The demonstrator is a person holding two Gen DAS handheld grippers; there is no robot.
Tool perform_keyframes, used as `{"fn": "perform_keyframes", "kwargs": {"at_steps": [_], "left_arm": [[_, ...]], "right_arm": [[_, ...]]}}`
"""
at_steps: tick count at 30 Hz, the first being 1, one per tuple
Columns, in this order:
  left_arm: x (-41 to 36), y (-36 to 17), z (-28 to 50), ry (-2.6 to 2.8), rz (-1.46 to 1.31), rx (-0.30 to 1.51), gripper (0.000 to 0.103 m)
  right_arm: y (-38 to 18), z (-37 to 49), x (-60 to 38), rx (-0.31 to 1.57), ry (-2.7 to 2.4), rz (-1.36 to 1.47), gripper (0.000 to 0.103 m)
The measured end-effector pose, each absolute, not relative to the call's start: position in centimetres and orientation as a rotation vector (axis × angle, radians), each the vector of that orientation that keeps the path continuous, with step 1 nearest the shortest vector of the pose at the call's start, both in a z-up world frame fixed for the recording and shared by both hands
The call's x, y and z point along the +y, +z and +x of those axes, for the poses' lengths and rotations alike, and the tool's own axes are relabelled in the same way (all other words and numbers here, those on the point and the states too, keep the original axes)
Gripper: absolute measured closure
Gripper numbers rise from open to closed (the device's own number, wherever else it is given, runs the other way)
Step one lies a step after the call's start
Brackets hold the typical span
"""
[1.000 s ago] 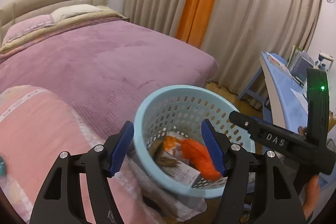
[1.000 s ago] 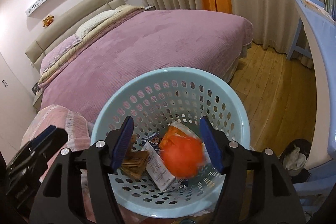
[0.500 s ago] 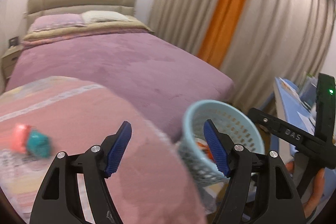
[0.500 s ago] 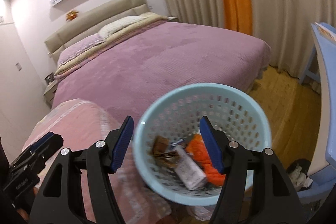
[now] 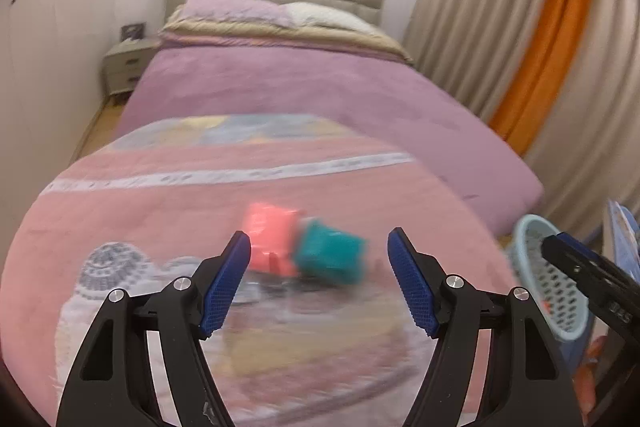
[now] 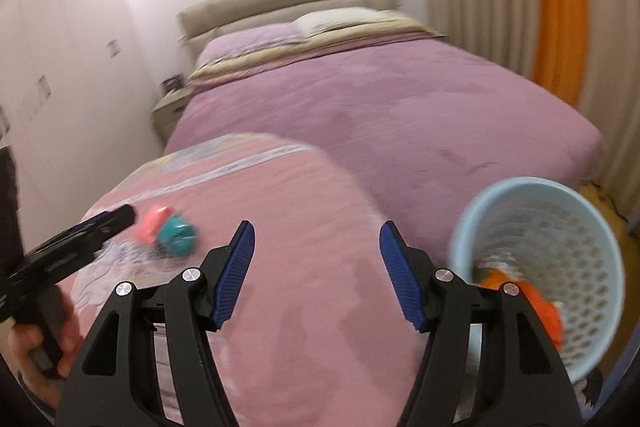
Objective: Collect trash
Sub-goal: 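Grasp the pink packet with the left tool while the right tool grasps the teal packet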
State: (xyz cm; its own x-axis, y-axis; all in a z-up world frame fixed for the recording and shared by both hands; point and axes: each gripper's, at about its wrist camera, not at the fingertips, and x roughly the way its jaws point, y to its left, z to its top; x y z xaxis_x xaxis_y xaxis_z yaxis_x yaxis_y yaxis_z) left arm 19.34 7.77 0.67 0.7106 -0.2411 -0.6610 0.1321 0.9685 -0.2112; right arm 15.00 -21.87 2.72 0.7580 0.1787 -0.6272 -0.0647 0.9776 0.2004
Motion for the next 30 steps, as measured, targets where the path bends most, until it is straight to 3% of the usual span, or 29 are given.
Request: {"fn": "perform_keyframes", "kwargs": {"at_steps": [6,11,15,19,23,24,28,30], "left_arm": [[10.5,-2.2,22.5,-0.190,-0.200,0.831,0.035],[10.3,-3.5,23.5,-0.209,-0.201,0.866,0.047],[10.1,-3.7,23.3,-0.209,-0.180,0.859,0.048],[10.3,-3.8,23.0,-0.222,-0.184,0.852,0.065],[11.4,-3.6,22.7,-0.199,-0.227,0.825,0.066],[11.9,-3.4,22.6,-0.188,-0.239,0.815,0.066],[13.8,-2.9,22.2,-0.104,-0.236,0.784,0.066],[14.5,-3.0,22.1,-0.088,-0.257,0.785,0.066]], "right_arm": [[1.6,17.8,-16.5,0.750,0.238,0.127,0.067],[0.9,18.9,-13.8,0.785,0.283,0.106,0.068],[0.5,19.5,-12.4,0.795,0.311,0.085,0.068],[0.1,20.3,-11.5,0.805,0.325,0.085,0.067],[-0.4,21.4,-10.4,0.826,0.348,0.094,0.067],[-0.5,21.6,-10.2,0.829,0.351,0.095,0.067],[-1.1,22.1,-9.2,0.833,0.360,0.092,0.045],[-1.6,22.4,-8.4,0.840,0.382,0.087,0.045]]}}
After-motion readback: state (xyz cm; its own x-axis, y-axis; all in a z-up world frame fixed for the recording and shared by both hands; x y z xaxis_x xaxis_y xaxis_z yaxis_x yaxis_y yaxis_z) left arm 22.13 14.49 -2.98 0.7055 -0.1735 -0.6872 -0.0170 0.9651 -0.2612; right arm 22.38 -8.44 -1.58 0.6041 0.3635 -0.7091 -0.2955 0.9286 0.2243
